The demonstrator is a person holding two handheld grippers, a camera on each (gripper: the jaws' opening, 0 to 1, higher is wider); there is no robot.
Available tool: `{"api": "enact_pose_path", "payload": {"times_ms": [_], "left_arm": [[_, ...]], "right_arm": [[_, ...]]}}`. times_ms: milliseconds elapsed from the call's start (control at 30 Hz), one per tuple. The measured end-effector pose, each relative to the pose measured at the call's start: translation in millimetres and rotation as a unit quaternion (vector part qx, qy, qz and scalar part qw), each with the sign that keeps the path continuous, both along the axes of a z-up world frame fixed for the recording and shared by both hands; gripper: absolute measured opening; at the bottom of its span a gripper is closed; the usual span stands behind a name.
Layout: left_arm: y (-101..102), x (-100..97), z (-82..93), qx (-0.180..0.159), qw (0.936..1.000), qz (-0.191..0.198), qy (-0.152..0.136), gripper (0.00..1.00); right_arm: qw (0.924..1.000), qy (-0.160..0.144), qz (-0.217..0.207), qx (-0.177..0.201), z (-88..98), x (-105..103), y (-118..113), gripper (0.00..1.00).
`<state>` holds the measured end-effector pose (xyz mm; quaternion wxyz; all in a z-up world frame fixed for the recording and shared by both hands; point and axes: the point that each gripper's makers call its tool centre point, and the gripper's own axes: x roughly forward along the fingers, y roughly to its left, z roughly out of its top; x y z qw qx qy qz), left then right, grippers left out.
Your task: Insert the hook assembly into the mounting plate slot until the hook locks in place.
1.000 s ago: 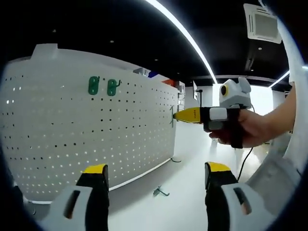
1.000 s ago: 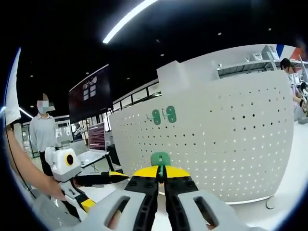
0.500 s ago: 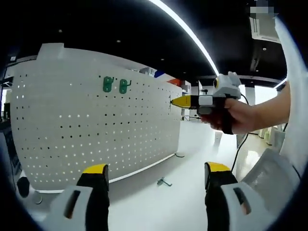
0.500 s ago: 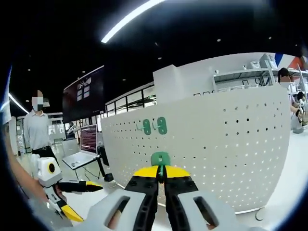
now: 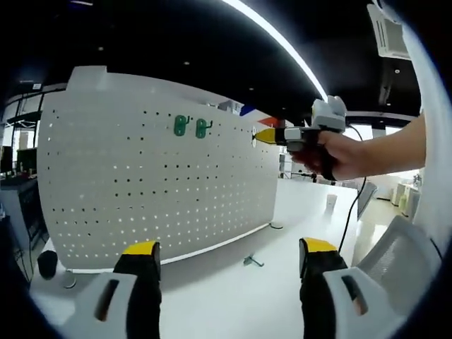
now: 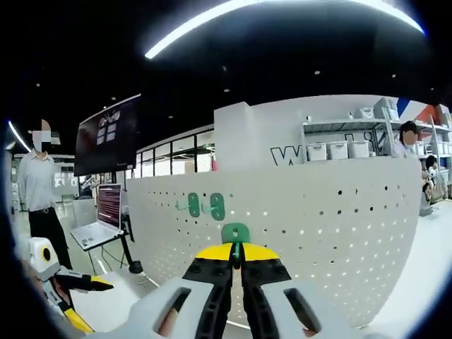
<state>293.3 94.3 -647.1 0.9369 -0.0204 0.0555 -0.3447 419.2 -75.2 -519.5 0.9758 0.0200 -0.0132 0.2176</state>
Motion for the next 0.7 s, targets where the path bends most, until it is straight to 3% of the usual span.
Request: {"api": "enact_pose_path", "payload": {"times_ms": [700], "left_arm": [[7,-2.3,0.4,0.001,0.9999,0.014,-0.002,0.81]], "right_arm": [[0.9971,-0.022,-0.073,-0.011,18.2,43,10,0.01]]}}
